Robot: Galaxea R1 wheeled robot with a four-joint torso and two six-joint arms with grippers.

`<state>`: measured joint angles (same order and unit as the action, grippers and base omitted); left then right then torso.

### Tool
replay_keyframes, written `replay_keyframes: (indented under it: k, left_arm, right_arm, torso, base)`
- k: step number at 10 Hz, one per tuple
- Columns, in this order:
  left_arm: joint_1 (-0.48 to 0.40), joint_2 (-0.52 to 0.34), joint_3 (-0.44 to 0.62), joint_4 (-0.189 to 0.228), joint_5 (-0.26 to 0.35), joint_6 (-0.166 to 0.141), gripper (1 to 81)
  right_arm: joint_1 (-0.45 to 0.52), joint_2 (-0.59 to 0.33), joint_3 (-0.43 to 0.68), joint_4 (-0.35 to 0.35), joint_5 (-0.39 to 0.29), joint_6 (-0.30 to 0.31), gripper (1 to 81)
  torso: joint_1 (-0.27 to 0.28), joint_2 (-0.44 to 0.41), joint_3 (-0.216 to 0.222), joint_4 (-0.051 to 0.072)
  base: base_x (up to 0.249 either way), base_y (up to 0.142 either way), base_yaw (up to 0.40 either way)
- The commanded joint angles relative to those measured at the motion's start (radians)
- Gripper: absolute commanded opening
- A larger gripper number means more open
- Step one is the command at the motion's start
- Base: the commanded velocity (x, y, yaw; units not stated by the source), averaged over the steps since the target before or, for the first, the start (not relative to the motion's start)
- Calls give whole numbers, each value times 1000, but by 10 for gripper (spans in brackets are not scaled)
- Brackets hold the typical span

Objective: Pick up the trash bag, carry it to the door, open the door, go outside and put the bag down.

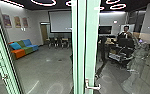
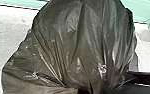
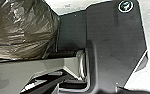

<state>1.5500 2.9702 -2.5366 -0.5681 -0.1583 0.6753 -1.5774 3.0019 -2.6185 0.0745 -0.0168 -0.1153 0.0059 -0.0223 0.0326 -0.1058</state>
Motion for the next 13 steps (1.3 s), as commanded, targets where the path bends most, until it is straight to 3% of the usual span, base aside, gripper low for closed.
replay_keyframes:
  k: [1, 4, 9, 11, 13]
  left_arm:
    - [-55, 7, -5, 11, 60, 0, 10]
    - [-55, 29, -53, 11, 60, 0, 10]
    - [-55, 24, -44, -1, 63, -5, 10]
    - [-54, -5, 4, -3, 105, -5, 10]
    - [-47, -70, 112, -3, 105, -7, 10]
  right_arm:
    - [47, 4, 6, -10, -55, -6, 811]
    - [46, 2, 5, -10, -55, -6, 811]
    - [46, -4, 6, -5, -55, -6, 811]
    - [40, -25, 38, -4, -54, -6, 811]
    - [32, -110, 170, -5, -54, -4, 811]
  torso:
    - [0, 0, 0, 0]
    - [0, 0, 0, 0]
    - [0, 0, 0, 0]
    - [0, 0, 0, 0]
    - [0, 0, 0, 0]
  base:
    - [0, 0, 0]
    - [0, 0, 0]
    - [14, -13, 0]
    - [0, 0, 0]
    - [0, 0, 0]
